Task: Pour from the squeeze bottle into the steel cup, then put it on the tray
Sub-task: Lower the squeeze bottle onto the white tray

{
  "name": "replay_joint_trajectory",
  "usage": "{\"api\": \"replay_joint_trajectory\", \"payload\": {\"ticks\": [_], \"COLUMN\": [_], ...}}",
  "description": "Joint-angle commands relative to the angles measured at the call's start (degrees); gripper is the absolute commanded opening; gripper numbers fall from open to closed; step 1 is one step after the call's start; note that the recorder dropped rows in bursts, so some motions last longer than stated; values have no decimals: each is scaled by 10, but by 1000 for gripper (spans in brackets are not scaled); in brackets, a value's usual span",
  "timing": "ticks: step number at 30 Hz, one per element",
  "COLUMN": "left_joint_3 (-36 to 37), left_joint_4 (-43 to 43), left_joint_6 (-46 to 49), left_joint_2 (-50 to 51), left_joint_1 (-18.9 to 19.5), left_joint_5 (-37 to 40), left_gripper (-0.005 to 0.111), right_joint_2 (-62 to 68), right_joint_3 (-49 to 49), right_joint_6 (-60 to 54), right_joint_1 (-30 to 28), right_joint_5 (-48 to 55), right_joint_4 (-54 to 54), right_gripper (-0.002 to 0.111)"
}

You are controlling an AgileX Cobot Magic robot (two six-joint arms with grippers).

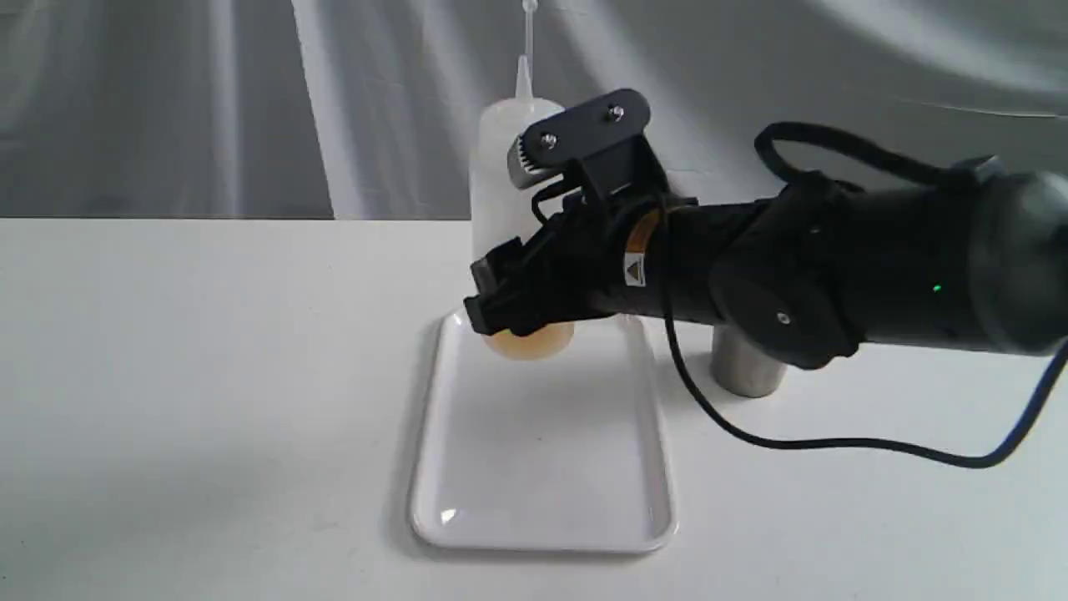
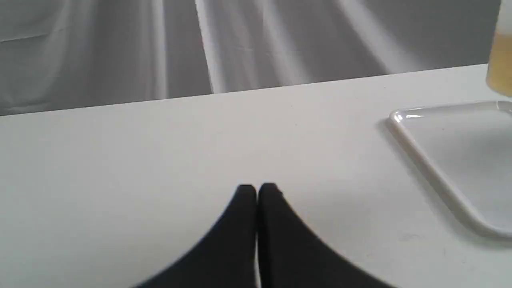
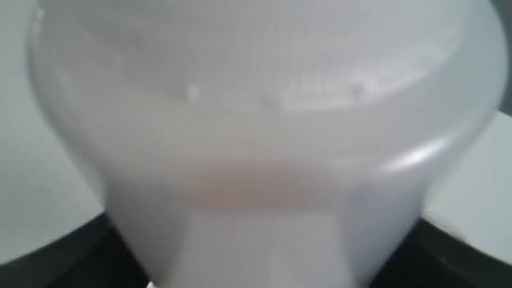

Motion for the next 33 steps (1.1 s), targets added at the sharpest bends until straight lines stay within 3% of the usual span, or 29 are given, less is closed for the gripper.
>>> {"api": "replay_joint_trajectory", "payload": {"ticks": [1, 33], "left_joint_3": [3, 3], "left_joint_4": [0, 0], "left_joint_6": [-3, -1], "left_joint_2": [-1, -1], "left_joint_1": [-3, -3], "left_joint_5": [-4, -4], "left_gripper": [0, 0], "right_joint_2": [16, 83], "right_joint_3": [3, 48], "right_joint_6": [-24, -39], "right_joint_1": [1, 1], "right_joint_5": [-30, -90], "right_joint_4": [19, 63], "right_gripper": [16, 16]}}
